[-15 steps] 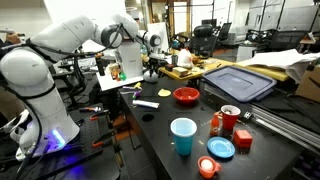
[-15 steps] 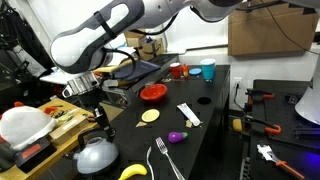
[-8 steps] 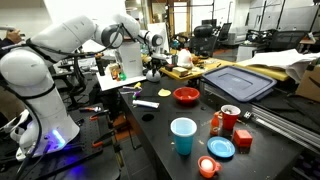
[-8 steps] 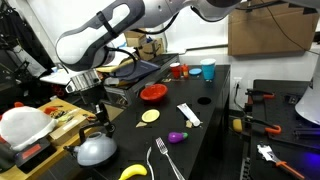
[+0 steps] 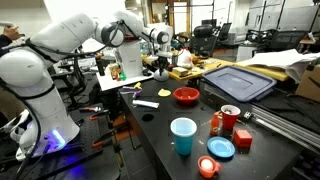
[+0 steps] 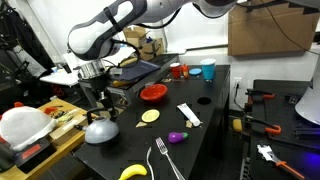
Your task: Move the grey kettle to the right
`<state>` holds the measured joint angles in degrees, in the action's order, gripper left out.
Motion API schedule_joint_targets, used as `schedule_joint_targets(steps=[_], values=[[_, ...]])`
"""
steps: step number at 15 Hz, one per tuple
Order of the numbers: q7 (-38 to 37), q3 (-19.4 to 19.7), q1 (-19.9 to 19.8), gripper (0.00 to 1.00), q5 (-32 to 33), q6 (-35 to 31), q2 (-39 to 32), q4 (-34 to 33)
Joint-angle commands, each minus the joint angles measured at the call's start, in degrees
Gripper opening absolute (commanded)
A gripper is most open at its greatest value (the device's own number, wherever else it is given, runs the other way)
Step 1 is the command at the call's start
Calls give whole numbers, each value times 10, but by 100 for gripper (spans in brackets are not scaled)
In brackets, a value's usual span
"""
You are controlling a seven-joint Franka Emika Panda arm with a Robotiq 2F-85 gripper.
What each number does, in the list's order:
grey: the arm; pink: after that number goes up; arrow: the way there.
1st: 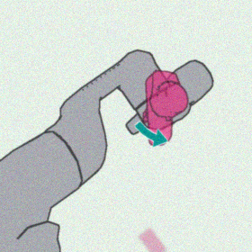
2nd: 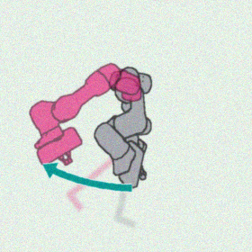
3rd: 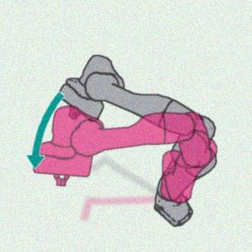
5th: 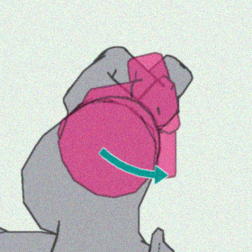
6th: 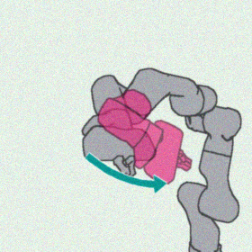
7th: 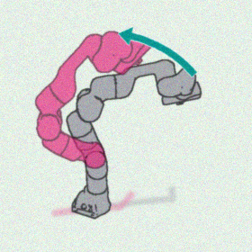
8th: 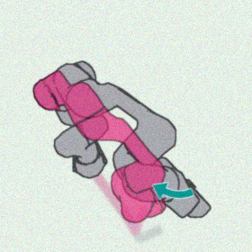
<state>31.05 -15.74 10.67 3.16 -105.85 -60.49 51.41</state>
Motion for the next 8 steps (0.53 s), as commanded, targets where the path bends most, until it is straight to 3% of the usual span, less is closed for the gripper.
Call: schedule_joint_targets(steps=[1, 8], values=[[-28, 7, -14, 5, -5, 2, 29, 11], [-98, 16, -53, 5, -6, 0, 60, 20]])
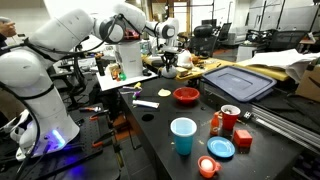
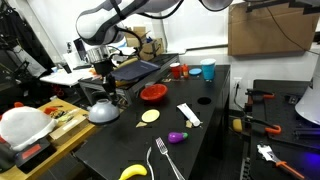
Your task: Move the grey kettle to the right
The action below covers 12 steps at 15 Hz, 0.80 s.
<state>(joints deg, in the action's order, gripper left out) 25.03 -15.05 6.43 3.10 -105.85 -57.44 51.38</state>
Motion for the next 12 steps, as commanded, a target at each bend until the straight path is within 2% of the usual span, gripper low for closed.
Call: schedule_joint_targets(steps=[1, 8, 12], values=[[-49, 11, -17, 5, -4, 3, 36, 24], [-106, 22, -52, 5, -4, 11, 85, 76], [-127, 20, -81, 5, -9, 8, 137, 147]])
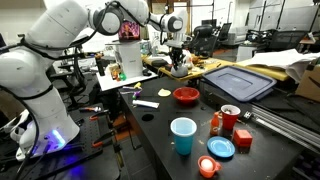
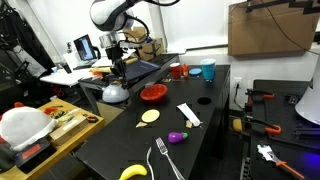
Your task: Move the grey kettle to the right
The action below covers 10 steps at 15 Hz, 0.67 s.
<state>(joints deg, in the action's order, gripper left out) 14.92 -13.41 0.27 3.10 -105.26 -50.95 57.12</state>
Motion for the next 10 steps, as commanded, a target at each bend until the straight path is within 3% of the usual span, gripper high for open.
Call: schedule_joint_targets(steps=[1, 10], values=[[-28, 1, -29, 5, -13, 5, 88, 111], [-33, 76, -49, 5, -102, -23, 246, 308]])
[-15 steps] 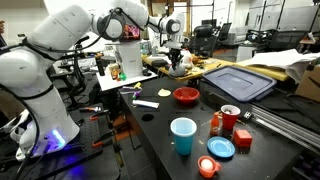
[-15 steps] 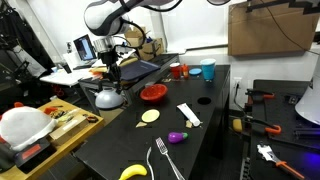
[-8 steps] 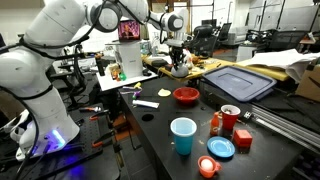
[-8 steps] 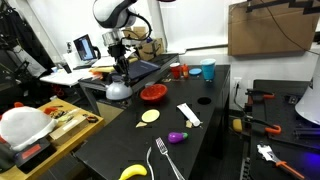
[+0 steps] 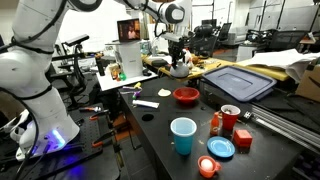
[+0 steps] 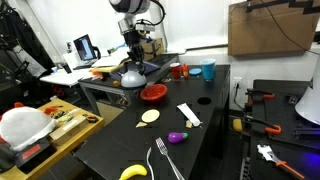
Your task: Move the grey kettle to the right
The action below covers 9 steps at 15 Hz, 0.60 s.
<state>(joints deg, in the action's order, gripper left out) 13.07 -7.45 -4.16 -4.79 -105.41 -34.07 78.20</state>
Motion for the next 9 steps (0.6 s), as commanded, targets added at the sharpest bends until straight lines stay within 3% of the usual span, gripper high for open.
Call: schedule_joint_targets(steps=[1, 9], values=[[-17, 23, -5, 5, -27, -23, 90, 114], [-95, 70, -7, 5, -53, -49, 173, 225]])
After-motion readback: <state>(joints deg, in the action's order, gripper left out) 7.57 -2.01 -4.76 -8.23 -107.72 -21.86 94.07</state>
